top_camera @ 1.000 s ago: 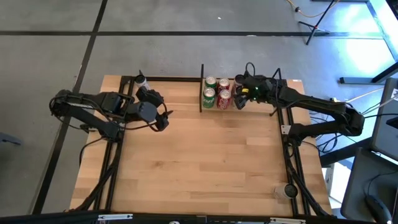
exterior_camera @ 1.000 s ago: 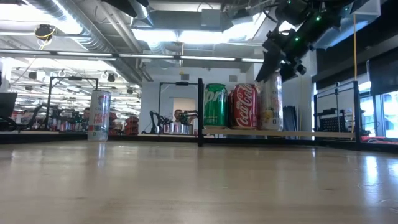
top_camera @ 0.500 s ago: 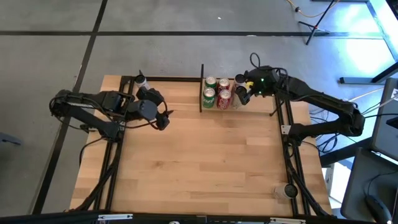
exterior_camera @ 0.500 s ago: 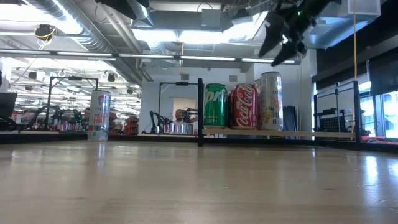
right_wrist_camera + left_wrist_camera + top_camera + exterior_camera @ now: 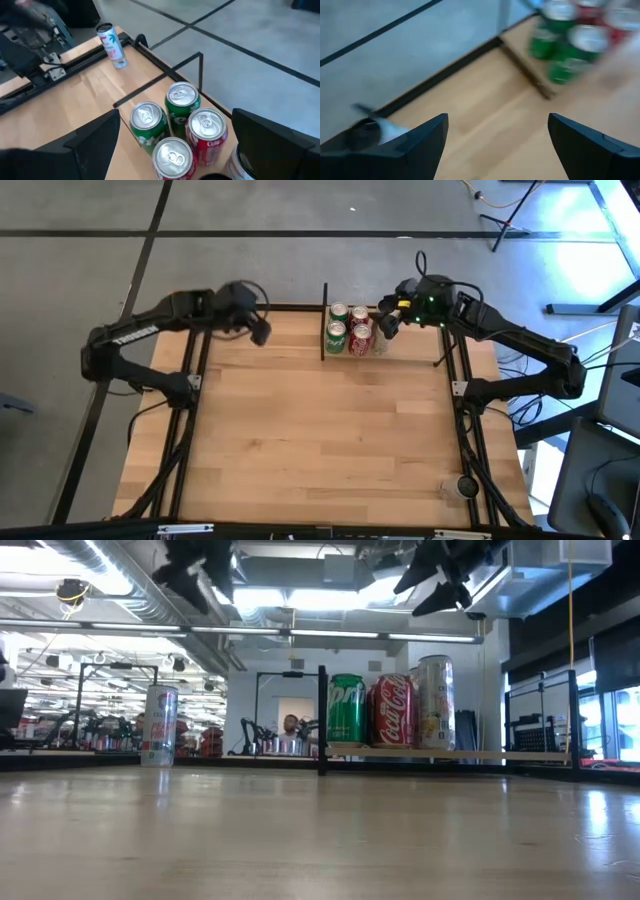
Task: Place canned beverage on shelf
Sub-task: Put the top white pink soda can on the shelf
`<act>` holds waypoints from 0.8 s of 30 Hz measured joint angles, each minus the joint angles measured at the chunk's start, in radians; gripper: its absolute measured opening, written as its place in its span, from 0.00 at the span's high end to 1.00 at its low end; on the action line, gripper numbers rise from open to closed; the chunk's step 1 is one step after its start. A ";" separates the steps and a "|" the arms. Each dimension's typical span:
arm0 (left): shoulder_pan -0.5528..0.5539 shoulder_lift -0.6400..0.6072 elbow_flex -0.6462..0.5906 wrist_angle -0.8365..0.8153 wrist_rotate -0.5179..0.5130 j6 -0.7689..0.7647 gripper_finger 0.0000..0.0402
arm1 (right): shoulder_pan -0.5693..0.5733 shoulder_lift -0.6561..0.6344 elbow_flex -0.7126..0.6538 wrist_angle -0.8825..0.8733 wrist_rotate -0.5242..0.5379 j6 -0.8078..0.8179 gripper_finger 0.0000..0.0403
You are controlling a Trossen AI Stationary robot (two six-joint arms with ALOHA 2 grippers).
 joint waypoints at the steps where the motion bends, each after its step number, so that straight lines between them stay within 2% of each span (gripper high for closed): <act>1: 0.045 0.000 0.000 -0.009 0.006 0.021 0.18 | 0.000 0.001 0.000 -0.001 0.006 -0.004 0.08; 7: 0.293 0.037 0.001 -0.053 0.007 0.111 0.18 | -0.001 0.028 -0.001 0.015 0.034 -0.027 0.08; 11: 0.414 0.093 0.001 -0.104 0.004 0.136 0.18 | -0.001 0.051 -0.001 0.007 0.033 -0.027 0.08; 24: 0.586 0.257 0.001 -0.144 0.071 0.142 0.18 | -0.001 0.093 -0.001 -0.029 0.006 -0.028 0.08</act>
